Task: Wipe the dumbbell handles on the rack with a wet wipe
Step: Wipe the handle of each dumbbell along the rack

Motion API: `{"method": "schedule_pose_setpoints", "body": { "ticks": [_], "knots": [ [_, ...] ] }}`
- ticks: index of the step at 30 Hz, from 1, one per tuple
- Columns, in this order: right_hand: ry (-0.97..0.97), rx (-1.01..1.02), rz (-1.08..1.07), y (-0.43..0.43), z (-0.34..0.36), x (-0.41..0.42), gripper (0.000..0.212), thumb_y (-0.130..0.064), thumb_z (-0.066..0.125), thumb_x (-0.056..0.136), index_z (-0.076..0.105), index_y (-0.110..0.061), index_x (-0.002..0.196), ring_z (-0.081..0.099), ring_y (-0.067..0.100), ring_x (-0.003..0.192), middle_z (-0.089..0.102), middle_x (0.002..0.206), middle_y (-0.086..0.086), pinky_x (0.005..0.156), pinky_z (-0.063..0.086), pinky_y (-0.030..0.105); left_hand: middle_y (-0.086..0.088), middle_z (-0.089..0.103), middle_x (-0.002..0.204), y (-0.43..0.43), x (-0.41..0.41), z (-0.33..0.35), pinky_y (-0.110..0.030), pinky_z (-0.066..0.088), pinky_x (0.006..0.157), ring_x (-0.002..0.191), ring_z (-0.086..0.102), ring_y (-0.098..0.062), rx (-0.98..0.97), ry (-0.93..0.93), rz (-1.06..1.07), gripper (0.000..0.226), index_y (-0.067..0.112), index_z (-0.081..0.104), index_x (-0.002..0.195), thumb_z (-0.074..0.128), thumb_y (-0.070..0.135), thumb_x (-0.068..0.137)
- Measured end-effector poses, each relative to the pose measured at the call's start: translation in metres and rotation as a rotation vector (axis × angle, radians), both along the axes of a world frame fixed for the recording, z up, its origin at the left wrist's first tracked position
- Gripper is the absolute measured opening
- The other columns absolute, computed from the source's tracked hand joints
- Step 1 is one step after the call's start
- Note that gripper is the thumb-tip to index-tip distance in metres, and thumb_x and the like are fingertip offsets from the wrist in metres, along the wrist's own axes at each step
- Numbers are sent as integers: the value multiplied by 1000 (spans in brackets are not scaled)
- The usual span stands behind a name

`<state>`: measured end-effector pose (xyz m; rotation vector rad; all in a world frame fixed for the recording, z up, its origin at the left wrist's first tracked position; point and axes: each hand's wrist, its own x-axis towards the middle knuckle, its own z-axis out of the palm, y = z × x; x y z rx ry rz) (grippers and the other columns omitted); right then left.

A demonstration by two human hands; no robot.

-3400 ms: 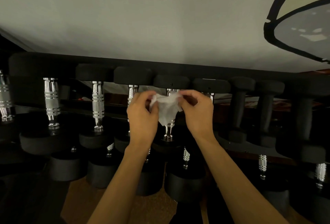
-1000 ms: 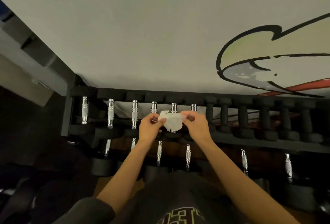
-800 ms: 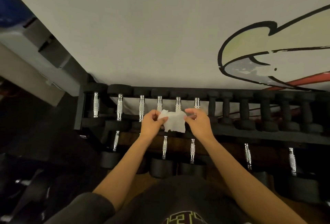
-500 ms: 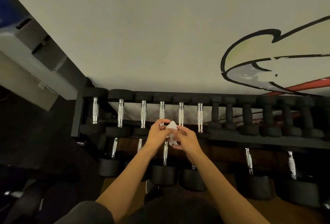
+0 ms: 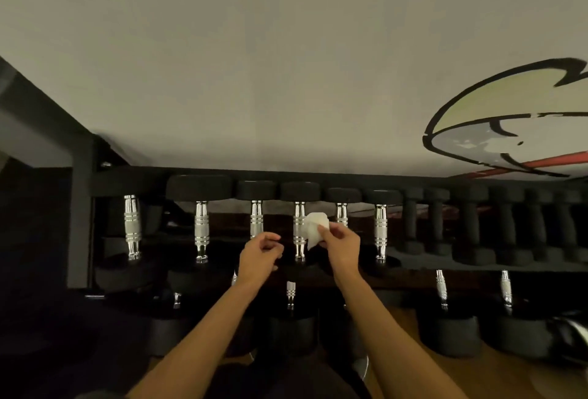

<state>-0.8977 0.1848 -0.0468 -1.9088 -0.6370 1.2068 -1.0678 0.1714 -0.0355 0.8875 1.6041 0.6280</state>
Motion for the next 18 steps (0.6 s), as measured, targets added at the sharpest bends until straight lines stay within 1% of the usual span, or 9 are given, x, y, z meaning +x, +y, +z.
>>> {"method": "schedule_pose_setpoints", "body": {
  "ticks": [1, 2, 4, 6, 8, 10, 12, 15, 18],
  "knots": [
    [-68, 9, 42, 12, -4, -4, 17, -19, 72, 85, 72, -9, 98, 68, 16, 87, 72, 90, 2, 82, 58, 34, -4, 69, 94, 2, -5, -8, -25, 51, 64, 89, 67, -20, -9, 47, -44, 18, 23, 64, 96, 64, 7, 86],
    [-125, 16, 93, 25, -11, -9, 19, -20, 71, 86, 71, -9, 100, 67, 14, 86, 72, 91, 1, 80, 57, 29, -2, 70, 98, 3, -8, -19, -23, 50, 70, 93, 66, -20, -10, 103, -114, 20, 23, 64, 100, 65, 8, 85],
    [-210, 14, 185, 45, -22, -20, 15, -20, 69, 87, 69, -8, 97, 62, 9, 77, 70, 88, 1, 65, 49, 11, -2, 65, 117, -1, -1, -37, -20, 46, 87, 106, 61, -17, -1, 206, -292, 34, 18, 60, 119, 67, 13, 86],
    [-240, -5, 209, 59, -35, -26, 13, -20, 69, 87, 67, -7, 87, 58, 10, 67, 67, 80, 5, 51, 42, 7, -5, 51, 139, -7, 19, -57, -24, 37, 104, 127, 49, -18, 15, 247, -409, 53, 12, 46, 138, 65, 24, 89],
    [-223, 1, 201, 65, -45, -29, 10, -19, 70, 87, 66, -10, 84, 60, 11, 68, 68, 79, 3, 50, 43, 7, -4, 39, 151, -14, 41, -71, -28, 27, 113, 138, 37, -18, 48, 311, -444, 67, 12, 33, 147, 60, 37, 91],
    [-243, 36, 239, 66, -58, -30, 8, -19, 70, 87, 67, -11, 89, 64, 10, 75, 69, 84, 1, 57, 46, 8, -3, 31, 155, -19, 59, -89, -30, 21, 116, 141, 32, -18, 96, 445, -403, 76, 13, 23, 150, 55, 47, 91],
    [-260, 78, 273, 58, -68, -30, 9, -18, 71, 86, 66, -13, 92, 65, 6, 77, 69, 84, -3, 62, 47, 8, -2, 32, 155, -26, 68, -103, -30, 18, 117, 141, 32, -16, 159, 511, -334, 81, 13, 21, 151, 54, 53, 88],
    [-263, 64, 327, 36, -83, -29, 11, -17, 73, 84, 63, -14, 88, 64, 3, 72, 67, 80, -4, 60, 48, 8, -1, 38, 151, -31, 71, -118, -28, 17, 116, 139, 34, -13, 235, 511, -282, 84, 15, 25, 149, 59, 55, 83],
    [-304, 34, 402, 42, -84, -22, 18, -21, 72, 85, 61, -10, 76, 56, -3, 53, 62, 65, -2, 50, 43, 9, -1, 38, 151, -31, 70, -122, -27, 15, 114, 138, 35, -13, 291, 539, -281, 82, 16, 26, 149, 53, 58, 84]
  ]
}}
